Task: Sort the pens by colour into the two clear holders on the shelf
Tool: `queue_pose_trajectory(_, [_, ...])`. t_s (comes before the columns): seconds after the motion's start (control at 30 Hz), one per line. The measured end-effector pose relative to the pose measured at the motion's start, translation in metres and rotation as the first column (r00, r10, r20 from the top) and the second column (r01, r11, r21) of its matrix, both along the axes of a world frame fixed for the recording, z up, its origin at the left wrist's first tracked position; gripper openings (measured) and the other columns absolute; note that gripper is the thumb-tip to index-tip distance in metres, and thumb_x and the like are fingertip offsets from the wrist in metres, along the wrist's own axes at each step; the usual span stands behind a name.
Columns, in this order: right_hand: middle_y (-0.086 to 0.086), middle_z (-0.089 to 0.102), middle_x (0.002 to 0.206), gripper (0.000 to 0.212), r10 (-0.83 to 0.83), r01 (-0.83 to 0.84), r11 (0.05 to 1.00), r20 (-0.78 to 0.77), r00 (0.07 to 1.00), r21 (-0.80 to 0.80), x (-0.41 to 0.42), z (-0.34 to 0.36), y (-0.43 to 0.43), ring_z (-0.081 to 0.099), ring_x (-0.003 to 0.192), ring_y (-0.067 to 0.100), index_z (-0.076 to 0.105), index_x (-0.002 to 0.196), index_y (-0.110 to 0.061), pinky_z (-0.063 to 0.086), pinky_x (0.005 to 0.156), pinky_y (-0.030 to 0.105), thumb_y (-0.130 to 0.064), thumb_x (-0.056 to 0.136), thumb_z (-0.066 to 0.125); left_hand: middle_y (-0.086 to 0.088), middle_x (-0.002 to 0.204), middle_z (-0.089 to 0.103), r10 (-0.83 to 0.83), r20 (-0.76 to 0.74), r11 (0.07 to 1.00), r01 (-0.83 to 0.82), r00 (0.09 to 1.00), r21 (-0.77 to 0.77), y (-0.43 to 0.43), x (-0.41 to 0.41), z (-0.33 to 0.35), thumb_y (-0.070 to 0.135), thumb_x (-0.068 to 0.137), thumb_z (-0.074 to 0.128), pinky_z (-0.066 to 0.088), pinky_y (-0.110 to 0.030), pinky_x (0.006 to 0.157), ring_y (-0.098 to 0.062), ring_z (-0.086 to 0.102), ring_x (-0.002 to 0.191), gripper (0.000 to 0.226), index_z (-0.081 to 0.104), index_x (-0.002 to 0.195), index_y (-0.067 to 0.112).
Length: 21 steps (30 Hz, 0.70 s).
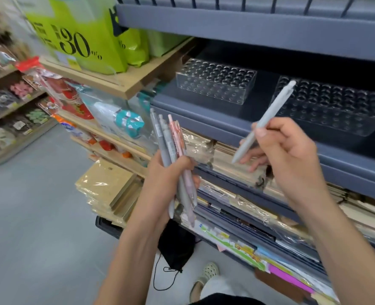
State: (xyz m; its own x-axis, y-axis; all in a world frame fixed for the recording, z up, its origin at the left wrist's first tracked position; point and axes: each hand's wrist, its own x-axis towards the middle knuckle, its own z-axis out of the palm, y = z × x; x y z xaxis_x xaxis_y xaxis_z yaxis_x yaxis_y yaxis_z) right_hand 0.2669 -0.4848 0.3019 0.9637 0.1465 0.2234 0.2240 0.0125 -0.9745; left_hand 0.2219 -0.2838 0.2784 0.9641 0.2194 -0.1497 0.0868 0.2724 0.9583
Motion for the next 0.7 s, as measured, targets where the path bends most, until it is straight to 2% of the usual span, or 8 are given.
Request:
queue_pose_trajectory(0.17, [0.009, 0.074, 0.086, 0.012, -0.053, 0.051, 0.992, 0.015, 0.998, 0.119, 0.057, 0.010, 0.035, 0.072, 0.071, 0.025, 0.063, 0.101, -0.015, 0.055, 0.052, 0.026, -0.024, 0.094, 0.060, 0.000, 0.068, 0.069, -0.044, 0.041, 0.999, 0.044, 0.998, 0.023, 0.033, 0.044, 0.010, 0.011, 0.076, 0.071, 0.057, -0.030, 0.058, -0.020, 0.065, 0.058, 0.036, 0.055, 0.109, 0.012])
queue_pose_trajectory(0.27, [0.004, 0.075, 0.087, 0.003, -0.102, 0.105, 0.972, -0.027, 0.994, 0.208, 0.089, 0.017, 0.057, 0.074, 0.077, 0.025, 0.064, 0.095, -0.017, 0.056, 0.057, 0.025, -0.016, 0.093, 0.063, -0.003, 0.067, 0.067, -0.074, 0.073, 0.997, 0.072, 0.995, 0.032, 0.046, 0.063, 0.014, 0.018, 0.082, 0.077, 0.056, -0.029, 0.059, -0.020, 0.066, 0.061, 0.039, 0.055, 0.112, 0.005])
queue_pose_trajectory(0.37, [-0.002, 0.074, 0.085, 0.008, -0.139, 0.138, 0.954, -0.017, 0.990, 0.268, 0.118, 0.026, 0.075, 0.074, 0.081, 0.023, 0.062, 0.093, -0.016, 0.058, 0.063, 0.027, -0.008, 0.095, 0.060, -0.002, 0.067, 0.065, -0.102, 0.072, 0.994, 0.104, 0.992, -0.030, 0.055, 0.075, 0.014, 0.026, 0.085, 0.075, 0.056, -0.029, 0.060, -0.020, 0.066, 0.062, 0.037, 0.056, 0.109, 0.007])
queue_pose_trajectory(0.47, [-0.001, 0.072, 0.083, 0.011, -0.197, 0.195, 0.935, -0.022, 0.980, 0.295, 0.144, 0.035, 0.089, 0.074, 0.077, 0.019, 0.061, 0.092, -0.013, 0.059, 0.066, 0.029, -0.004, 0.096, 0.057, -0.002, 0.070, 0.066, -0.126, 0.057, 0.988, 0.130, 0.990, -0.086, 0.063, 0.087, 0.013, 0.029, 0.080, 0.076, 0.057, -0.029, 0.059, -0.019, 0.065, 0.061, 0.044, 0.056, 0.109, 0.003])
queue_pose_trajectory(0.53, [0.002, 0.071, 0.082, 0.004, -0.250, 0.251, 0.925, -0.039, 0.967, 0.286, 0.158, 0.038, 0.098, 0.074, 0.073, 0.016, 0.062, 0.093, -0.009, 0.058, 0.066, 0.027, -0.006, 0.096, 0.059, -0.002, 0.073, 0.066, -0.149, 0.045, 0.982, 0.154, 0.988, -0.114, 0.070, 0.096, 0.011, 0.028, 0.082, 0.077, 0.056, -0.028, 0.060, -0.019, 0.064, 0.061, 0.044, 0.056, 0.112, 0.003])
queue_pose_trajectory(0.6, [0.001, 0.071, 0.081, 0.005, -0.301, 0.302, 0.930, -0.037, 0.953, 0.209, 0.170, 0.040, 0.109, 0.073, 0.071, 0.012, 0.063, 0.094, -0.006, 0.057, 0.065, 0.023, -0.010, 0.096, 0.060, -0.002, 0.074, 0.066, -0.181, 0.039, 0.975, 0.185, 0.983, -0.122, 0.076, 0.105, 0.009, 0.028, 0.084, 0.076, 0.055, -0.028, 0.059, -0.018, 0.064, 0.061, 0.040, 0.056, 0.109, 0.004])
queue_pose_trajectory(0.7, [-0.011, 0.068, 0.071, 0.021, -0.345, 0.345, 0.938, -0.001, 0.939, 0.042, 0.182, 0.042, 0.124, 0.071, 0.068, 0.006, 0.062, 0.077, -0.018, 0.058, 0.069, 0.024, -0.012, 0.097, 0.058, -0.002, 0.071, 0.066, -0.229, 0.040, 0.965, 0.233, 0.973, -0.118, 0.085, 0.115, 0.009, 0.029, 0.083, 0.075, 0.055, -0.028, 0.058, -0.017, 0.063, 0.059, 0.036, 0.057, 0.104, 0.006])
